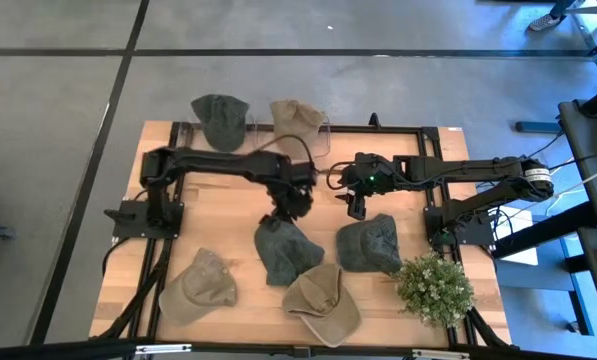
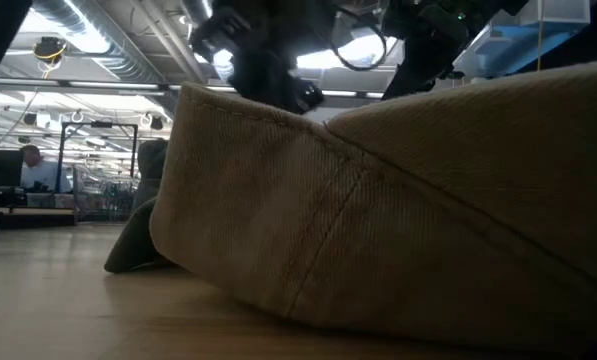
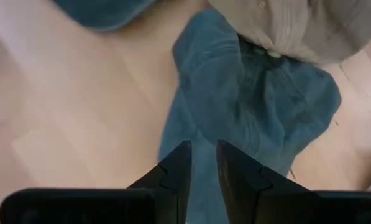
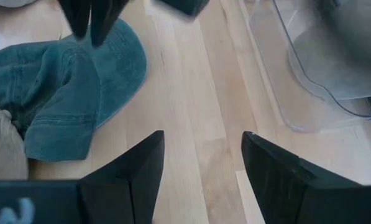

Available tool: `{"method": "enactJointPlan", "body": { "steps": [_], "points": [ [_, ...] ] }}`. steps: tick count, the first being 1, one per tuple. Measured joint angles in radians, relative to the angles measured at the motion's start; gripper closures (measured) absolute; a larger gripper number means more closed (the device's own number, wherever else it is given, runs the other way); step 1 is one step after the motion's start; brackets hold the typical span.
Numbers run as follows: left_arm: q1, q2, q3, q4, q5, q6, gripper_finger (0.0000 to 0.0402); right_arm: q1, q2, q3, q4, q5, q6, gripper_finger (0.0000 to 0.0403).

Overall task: Pick & Place hat
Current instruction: Put the left blue cap into the left transparent bin

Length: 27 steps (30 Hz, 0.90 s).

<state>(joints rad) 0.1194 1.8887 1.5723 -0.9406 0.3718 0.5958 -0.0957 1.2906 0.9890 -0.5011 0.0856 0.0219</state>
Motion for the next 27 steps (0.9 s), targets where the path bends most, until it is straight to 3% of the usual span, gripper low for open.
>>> {"method": "enactJointPlan", "body": {
  "steps": [5, 11, 27],
  "points": [
    [-0.021, 0.055, 0.000, 0.086, 0.008, 0.007, 0.0329, 0.000, 0.000, 0.000, 0.002, 0.000, -0.001, 0.0187],
    [-0.050, 0.065, 0.000, 0.159, 0.011, 0.129, 0.0329, 0.000, 0.000, 0.000, 0.001, 0.000, -0.003, 0.0187],
    [-0.099, 0.113, 0.001, 0.204, 0.015, 0.074, 0.0329, 0.000, 0.000, 0.000, 0.001, 0.000, -0.002, 0.0187]
  ]
}}
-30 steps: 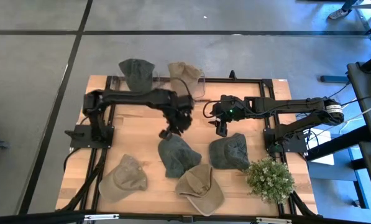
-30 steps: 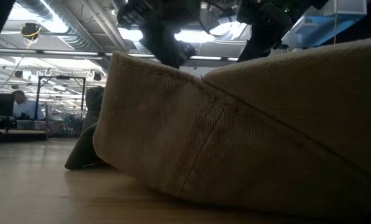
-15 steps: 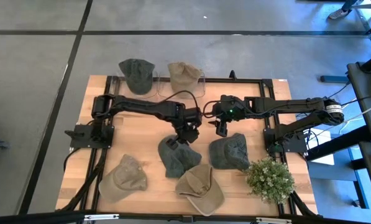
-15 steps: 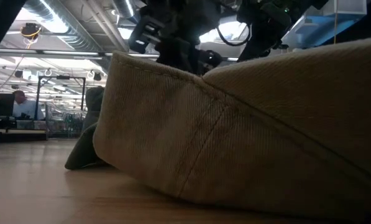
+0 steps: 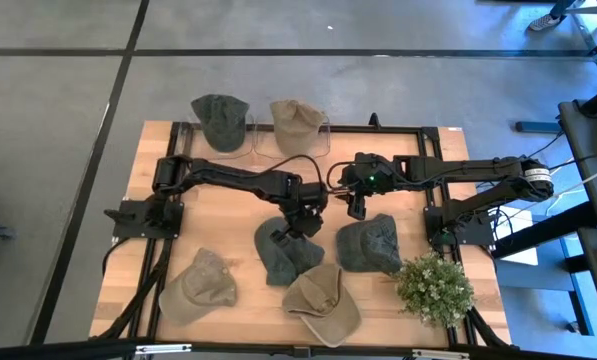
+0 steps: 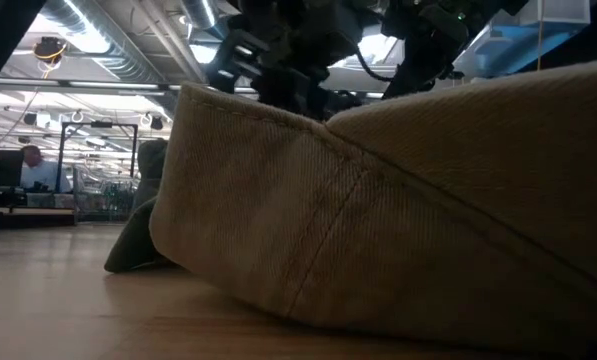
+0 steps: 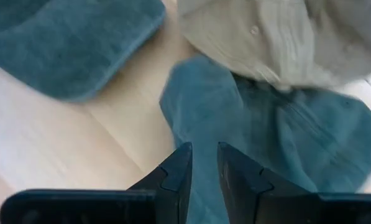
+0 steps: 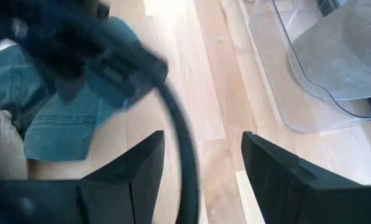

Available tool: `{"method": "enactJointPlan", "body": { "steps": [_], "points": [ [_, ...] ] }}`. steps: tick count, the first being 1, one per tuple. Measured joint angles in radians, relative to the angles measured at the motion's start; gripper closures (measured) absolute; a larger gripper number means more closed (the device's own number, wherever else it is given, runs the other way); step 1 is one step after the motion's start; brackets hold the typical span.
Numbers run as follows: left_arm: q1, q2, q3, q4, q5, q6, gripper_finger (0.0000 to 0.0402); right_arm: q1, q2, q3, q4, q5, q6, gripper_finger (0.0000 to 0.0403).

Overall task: Pick & Place hat
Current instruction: Put the left blue cap into the left transparent bin

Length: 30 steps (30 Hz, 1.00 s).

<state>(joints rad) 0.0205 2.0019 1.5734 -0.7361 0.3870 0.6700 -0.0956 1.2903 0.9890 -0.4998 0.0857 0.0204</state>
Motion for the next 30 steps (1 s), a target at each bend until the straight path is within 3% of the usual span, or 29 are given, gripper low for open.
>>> {"method": "enactJointPlan", "body": {
  "steps": [16, 25, 30],
  "points": [
    [-0.027, 0.036, 0.000, 0.045, -0.008, -0.100, 0.0325, 0.000, 0.000, 0.000, -0.009, 0.000, -0.001, 0.0187],
    [-0.028, 0.036, 0.000, 0.058, -0.009, -0.130, 0.0255, 0.000, 0.000, 0.000, -0.012, 0.000, -0.002, 0.0187],
    [-0.025, 0.036, 0.000, 0.063, -0.009, -0.171, 0.0236, 0.000, 0.000, 0.000, -0.012, 0.000, -0.002, 0.0187]
  ]
}}
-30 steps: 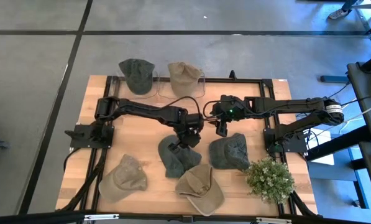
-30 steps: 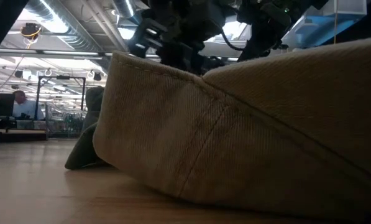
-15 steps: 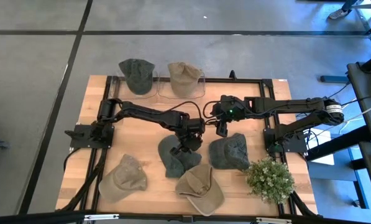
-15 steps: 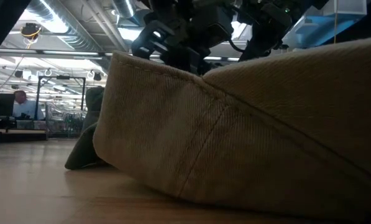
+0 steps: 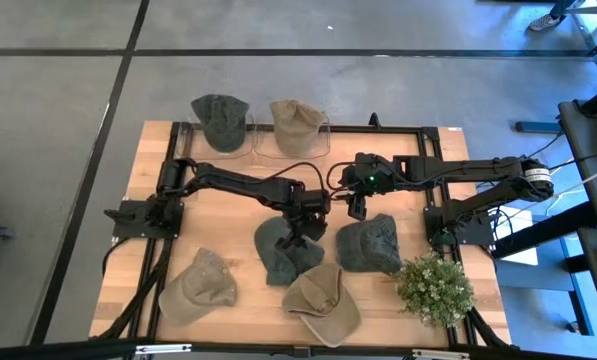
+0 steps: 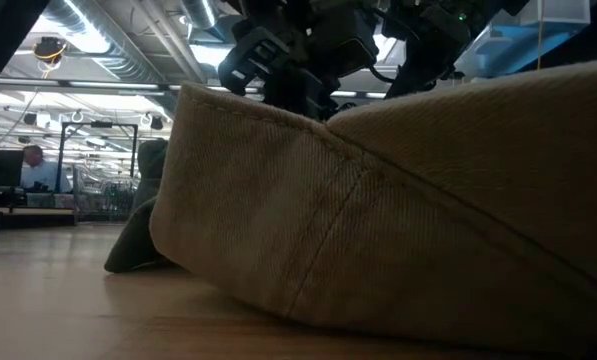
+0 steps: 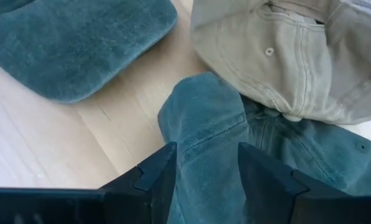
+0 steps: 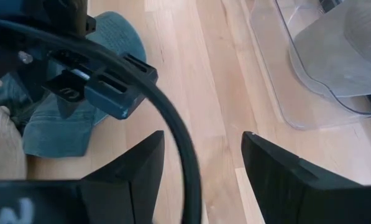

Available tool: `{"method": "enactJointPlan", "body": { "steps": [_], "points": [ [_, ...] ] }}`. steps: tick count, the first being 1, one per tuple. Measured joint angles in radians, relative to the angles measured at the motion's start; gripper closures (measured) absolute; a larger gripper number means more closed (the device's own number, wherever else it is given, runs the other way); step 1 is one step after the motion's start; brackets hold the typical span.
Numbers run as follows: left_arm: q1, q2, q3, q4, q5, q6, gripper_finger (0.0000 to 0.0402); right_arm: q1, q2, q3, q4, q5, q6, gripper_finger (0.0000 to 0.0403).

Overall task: Pick & Place hat
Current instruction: Put the left blue cap into the left transparent bin

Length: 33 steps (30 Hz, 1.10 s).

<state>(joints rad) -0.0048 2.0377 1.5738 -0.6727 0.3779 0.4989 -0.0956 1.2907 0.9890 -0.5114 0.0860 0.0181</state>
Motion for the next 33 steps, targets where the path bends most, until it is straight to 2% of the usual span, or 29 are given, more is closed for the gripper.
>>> {"method": "enactJointPlan", "body": {
  "steps": [5, 12, 15, 19, 21, 24, 29, 33],
  "points": [
    [0.007, 0.037, -0.001, 0.002, 0.000, -0.080, 0.0238, 0.000, 0.000, 0.000, -0.011, 0.000, -0.001, 0.0187],
    [0.007, 0.063, 0.000, -0.018, -0.051, -0.060, 0.0259, 0.000, 0.001, -0.001, -0.030, 0.003, -0.005, 0.0187],
    [0.008, 0.062, 0.000, -0.020, -0.069, -0.042, 0.0293, 0.000, 0.001, -0.001, -0.036, 0.003, -0.004, 0.0187],
    [0.007, 0.062, 0.000, -0.044, -0.063, -0.009, 0.0368, 0.000, 0.001, -0.001, -0.038, 0.002, -0.002, 0.0187],
    [0.010, 0.062, 0.000, -0.058, -0.064, -0.007, 0.0390, 0.000, 0.001, -0.001, -0.039, 0.001, -0.004, 0.0187],
    [0.024, 0.055, 0.000, -0.072, -0.084, -0.049, 0.0397, -0.001, 0.001, -0.001, -0.040, 0.003, -0.003, 0.0187],
    [0.079, 0.013, -0.001, -0.094, -0.172, -0.201, 0.0398, 0.000, 0.001, -0.001, -0.039, 0.002, -0.003, 0.0187],
    [0.115, -0.029, -0.002, -0.120, -0.186, -0.264, 0.0398, 0.000, 0.000, -0.001, -0.039, 0.003, 0.005, 0.0187]
  ]
}}
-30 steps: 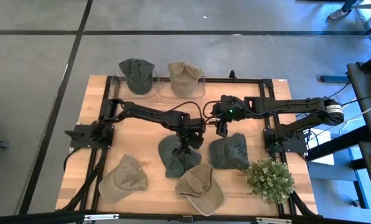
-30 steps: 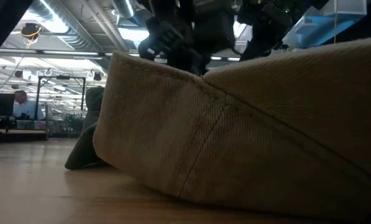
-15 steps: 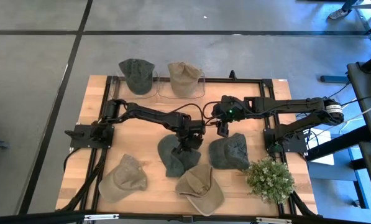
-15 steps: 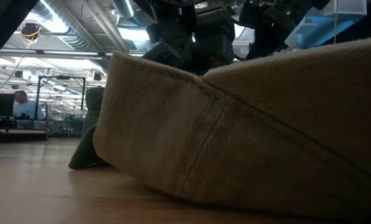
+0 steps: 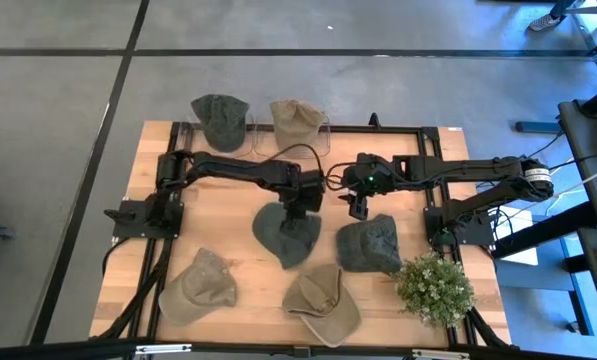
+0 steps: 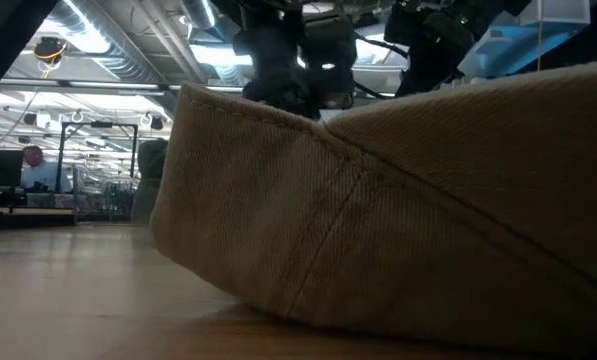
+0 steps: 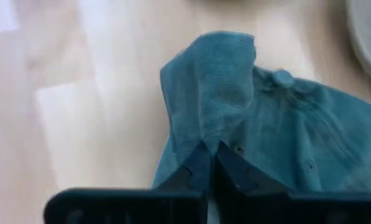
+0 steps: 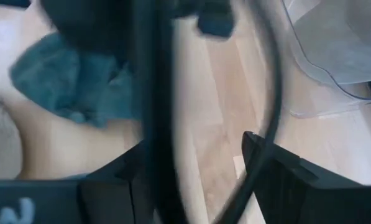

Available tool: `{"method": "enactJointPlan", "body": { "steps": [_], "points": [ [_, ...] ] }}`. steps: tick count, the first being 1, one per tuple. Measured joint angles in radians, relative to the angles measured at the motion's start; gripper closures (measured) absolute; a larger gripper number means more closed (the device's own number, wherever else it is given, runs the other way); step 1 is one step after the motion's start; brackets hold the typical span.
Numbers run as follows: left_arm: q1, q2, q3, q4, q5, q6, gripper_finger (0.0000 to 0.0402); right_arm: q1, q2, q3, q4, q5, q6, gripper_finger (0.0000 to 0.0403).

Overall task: Pick & Place hat
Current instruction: Put the left blue cap into the left transparent bin

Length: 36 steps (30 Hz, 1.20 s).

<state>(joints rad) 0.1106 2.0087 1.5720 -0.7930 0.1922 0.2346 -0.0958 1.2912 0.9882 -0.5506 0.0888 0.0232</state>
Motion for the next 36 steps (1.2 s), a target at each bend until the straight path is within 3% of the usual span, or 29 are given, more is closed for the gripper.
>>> {"method": "enactJointPlan", "body": {
  "steps": [5, 10, 15, 18, 23, 28, 33, 36],
  "points": [
    [0.005, -0.125, 0.000, -0.008, -0.148, -0.005, 0.0398, 0.000, 0.000, 0.001, 0.005, 0.002, 0.011, 0.0187],
    [0.006, -0.305, -0.011, 0.029, -0.294, -0.033, 0.0399, 0.015, 0.000, 0.001, 0.043, 0.119, -0.005, 0.0187],
    [0.024, -0.506, -0.196, 0.249, -0.386, -0.087, 0.0399, 0.051, 0.000, 0.001, 0.046, 0.252, -0.004, 0.0187],
    [0.041, -0.633, -0.336, 0.390, -0.424, -0.133, 0.0399, 0.070, 0.000, 0.000, 0.053, 0.276, -0.006, 0.0187],
    [0.051, -0.794, -0.539, 0.651, -0.458, -0.146, 0.0399, 0.086, -0.016, -0.126, 0.309, 0.276, -0.103, 0.0187],
    [0.051, -0.891, -0.674, 0.808, -0.509, -0.143, 0.0399, 0.086, -0.062, -0.283, 0.560, 0.261, -0.187, 0.0187],
    [0.050, -0.913, -0.753, 1.026, -0.467, -0.143, 0.0399, 0.088, -0.062, -0.339, 0.813, 0.119, -0.241, 0.0187],
    [0.051, -0.909, -0.757, 1.038, -0.464, -0.143, 0.0399, 0.088, -0.054, -0.340, 0.903, 0.049, -0.274, 0.0187]
  ]
}}
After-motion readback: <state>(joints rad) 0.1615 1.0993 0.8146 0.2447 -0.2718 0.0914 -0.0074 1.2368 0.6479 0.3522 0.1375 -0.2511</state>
